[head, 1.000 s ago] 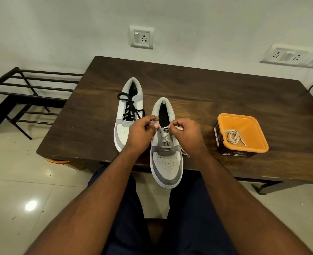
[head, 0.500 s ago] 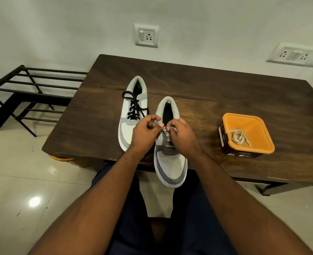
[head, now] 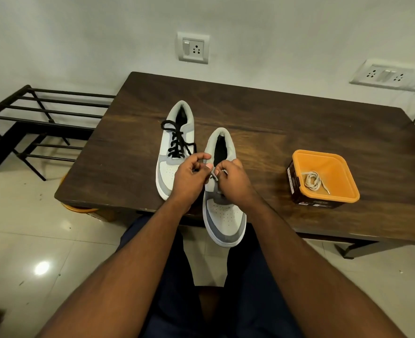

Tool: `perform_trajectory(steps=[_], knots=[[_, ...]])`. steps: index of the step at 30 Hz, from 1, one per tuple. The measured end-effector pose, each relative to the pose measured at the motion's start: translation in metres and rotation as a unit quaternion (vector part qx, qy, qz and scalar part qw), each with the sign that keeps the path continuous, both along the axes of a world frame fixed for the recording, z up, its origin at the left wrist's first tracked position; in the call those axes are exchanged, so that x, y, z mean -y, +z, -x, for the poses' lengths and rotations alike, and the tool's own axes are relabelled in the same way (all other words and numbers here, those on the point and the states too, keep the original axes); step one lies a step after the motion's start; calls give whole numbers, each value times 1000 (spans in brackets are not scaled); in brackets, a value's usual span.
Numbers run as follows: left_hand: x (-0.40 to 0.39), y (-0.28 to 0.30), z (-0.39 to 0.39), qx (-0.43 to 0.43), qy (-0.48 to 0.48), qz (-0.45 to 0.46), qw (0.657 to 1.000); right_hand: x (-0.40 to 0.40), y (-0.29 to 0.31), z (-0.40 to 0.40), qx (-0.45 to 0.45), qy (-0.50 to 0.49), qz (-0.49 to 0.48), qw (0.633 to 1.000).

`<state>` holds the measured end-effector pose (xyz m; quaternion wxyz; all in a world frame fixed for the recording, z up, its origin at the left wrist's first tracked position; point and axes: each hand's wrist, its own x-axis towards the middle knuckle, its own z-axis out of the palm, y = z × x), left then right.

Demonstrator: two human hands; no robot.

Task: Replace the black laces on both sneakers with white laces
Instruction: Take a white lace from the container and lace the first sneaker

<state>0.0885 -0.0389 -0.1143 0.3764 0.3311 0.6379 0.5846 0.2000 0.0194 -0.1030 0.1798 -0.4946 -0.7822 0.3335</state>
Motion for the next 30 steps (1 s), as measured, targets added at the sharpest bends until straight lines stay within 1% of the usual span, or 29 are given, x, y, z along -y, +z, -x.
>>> perform_trajectory(steps=[4, 7, 9, 12, 13, 14, 15, 16, 17, 18, 19, 20, 21, 22, 23, 24, 25, 26, 27, 28, 29, 30], knots=[[8, -11, -5, -2, 19, -2, 1000, 2, 4, -8, -125, -41, 73, 989], [13, -22, -12, -58, 20, -20, 998, 5, 5, -16, -185, -25, 120, 975], [11, -24, -13, -78, 27, -26, 996, 5, 8, -19, -178, -13, 110, 978], [7, -23, -11, -118, 32, -16, 992, 5, 14, -23, -141, 22, 58, 988], [7, -20, -12, -115, 38, -14, 993, 3, 14, -26, -122, 29, 45, 991], [8, -15, -13, -85, 58, -19, 995, 0, 12, -29, -95, 34, 24, 995], [9, -9, -12, -25, 101, -29, 994, -4, 10, -33, -62, 42, -1, 997], [10, -3, -10, 47, 164, -40, 984, -7, 7, -37, -33, 54, -19, 998], [10, 1, -6, 117, 240, -48, 962, -9, 6, -41, -14, 66, -31, 997], [10, 4, 1, 161, 320, -53, 932, -11, 5, -45, -2, 78, -40, 996], [10, 6, 9, 183, 387, -51, 902, -13, 5, -48, 6, 85, -50, 995], [11, 7, 16, 179, 436, -48, 881, -14, 5, -50, 13, 88, -62, 994], [12, 7, 21, 147, 469, -59, 869, -16, 5, -52, 20, 90, -75, 993], [15, 6, 22, 75, 487, -79, 866, -16, 6, -53, 28, 97, -90, 991], [18, 7, 19, -37, 481, -107, 869, -18, 6, -53, 37, 108, -100, 988], [20, 5, 13, -167, 436, -132, 875, -19, 7, -53, 44, 120, -106, 986], [21, 2, 5, -274, 358, -143, 881, -20, 8, -51, 46, 128, -109, 985], [20, 3, -3, -322, 260, -128, 901, -21, 10, -50, 49, 135, -110, 983], [18, 4, -11, -313, 164, -84, 932, -22, 12, -49, 53, 141, -109, 983], [16, 5, -17, -275, 87, -29, 957, -22, 15, -48, 60, 145, -104, 982], [13, 2, -20, -234, 44, 18, 971, -22, 17, -47, 68, 149, -100, 981], [10, -1, -23, -210, 35, 40, 976, -23, 18, -46, 75, 154, -98, 980]])
